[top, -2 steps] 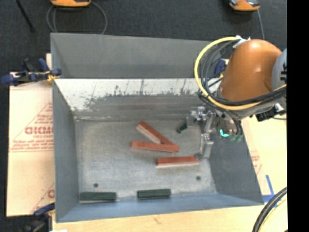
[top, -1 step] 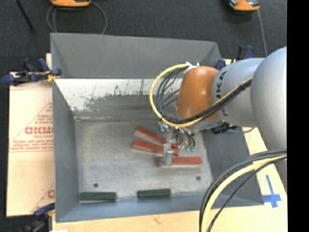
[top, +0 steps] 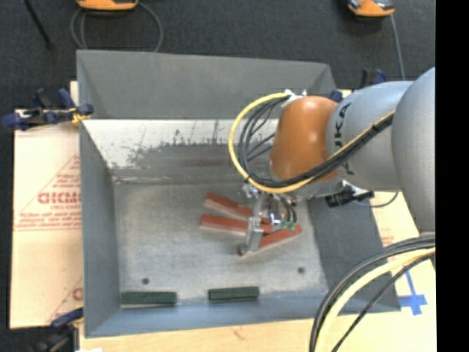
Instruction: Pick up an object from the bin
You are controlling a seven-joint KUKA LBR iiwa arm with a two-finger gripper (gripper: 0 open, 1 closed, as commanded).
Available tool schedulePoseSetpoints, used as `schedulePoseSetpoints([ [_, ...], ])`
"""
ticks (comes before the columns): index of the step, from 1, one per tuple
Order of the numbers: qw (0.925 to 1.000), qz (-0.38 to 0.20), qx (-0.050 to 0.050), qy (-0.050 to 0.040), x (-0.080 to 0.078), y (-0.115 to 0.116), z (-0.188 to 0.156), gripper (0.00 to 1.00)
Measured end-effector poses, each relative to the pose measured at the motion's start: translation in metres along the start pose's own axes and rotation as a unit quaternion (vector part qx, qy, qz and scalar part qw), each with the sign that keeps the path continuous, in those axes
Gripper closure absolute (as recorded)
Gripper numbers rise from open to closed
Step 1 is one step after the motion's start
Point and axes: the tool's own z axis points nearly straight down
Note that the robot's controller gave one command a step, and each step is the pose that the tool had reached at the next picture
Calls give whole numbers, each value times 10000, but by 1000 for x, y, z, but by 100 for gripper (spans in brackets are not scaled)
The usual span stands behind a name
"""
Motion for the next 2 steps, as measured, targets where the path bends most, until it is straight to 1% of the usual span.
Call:
schedulePoseSetpoints([
  [1,9960,888,3,-14,-5,-13,-3,0],
  [2,9779,2089,6,13,-10,-4,32,0],
])
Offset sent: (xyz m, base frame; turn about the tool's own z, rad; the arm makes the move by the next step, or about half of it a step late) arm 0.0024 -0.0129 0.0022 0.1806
